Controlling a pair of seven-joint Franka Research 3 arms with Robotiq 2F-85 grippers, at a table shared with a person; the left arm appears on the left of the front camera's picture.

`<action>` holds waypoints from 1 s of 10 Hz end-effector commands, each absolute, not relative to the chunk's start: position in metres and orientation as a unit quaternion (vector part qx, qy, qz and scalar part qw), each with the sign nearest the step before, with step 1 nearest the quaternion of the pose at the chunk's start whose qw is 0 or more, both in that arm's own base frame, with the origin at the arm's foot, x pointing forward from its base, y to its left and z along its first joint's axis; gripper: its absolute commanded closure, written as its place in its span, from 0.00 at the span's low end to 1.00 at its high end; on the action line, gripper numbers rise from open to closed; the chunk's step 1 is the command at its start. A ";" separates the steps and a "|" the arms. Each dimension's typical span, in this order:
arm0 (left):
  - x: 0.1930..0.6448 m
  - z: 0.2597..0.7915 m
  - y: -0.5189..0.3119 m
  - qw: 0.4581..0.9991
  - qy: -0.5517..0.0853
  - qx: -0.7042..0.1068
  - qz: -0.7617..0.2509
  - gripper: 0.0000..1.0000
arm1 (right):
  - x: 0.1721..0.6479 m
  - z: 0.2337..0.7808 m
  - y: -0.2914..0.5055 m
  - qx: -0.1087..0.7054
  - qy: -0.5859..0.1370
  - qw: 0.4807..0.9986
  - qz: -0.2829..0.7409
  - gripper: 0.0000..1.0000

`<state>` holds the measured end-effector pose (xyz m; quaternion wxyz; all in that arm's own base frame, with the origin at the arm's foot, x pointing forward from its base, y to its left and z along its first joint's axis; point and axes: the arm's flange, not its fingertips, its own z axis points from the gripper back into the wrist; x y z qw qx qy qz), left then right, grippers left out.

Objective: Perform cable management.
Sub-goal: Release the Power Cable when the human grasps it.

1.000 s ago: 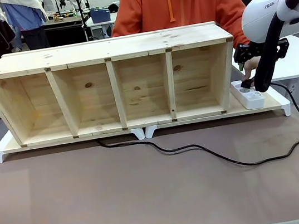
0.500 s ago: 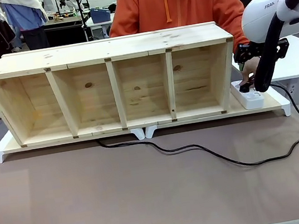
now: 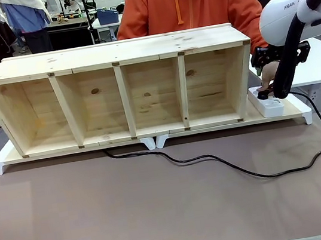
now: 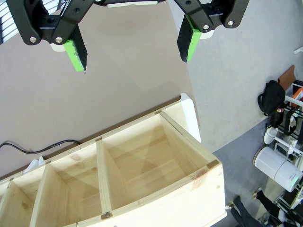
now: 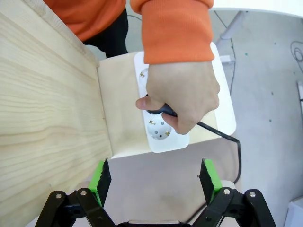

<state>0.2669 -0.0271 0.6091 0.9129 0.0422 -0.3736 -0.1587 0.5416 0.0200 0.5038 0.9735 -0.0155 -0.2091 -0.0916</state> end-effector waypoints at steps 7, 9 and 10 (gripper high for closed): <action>0.267 0.609 -0.027 0.913 -0.374 0.044 -0.158 0.00 | 0.541 0.503 0.020 -0.015 -0.208 0.974 -0.093 0.03; 0.267 0.609 -0.027 0.913 -0.374 0.044 -0.158 0.00 | 0.541 0.503 0.020 -0.015 -0.208 0.974 -0.093 0.03; 0.267 0.609 -0.027 0.913 -0.374 0.044 -0.158 0.00 | 0.541 0.503 0.020 -0.015 -0.208 0.974 -0.093 0.03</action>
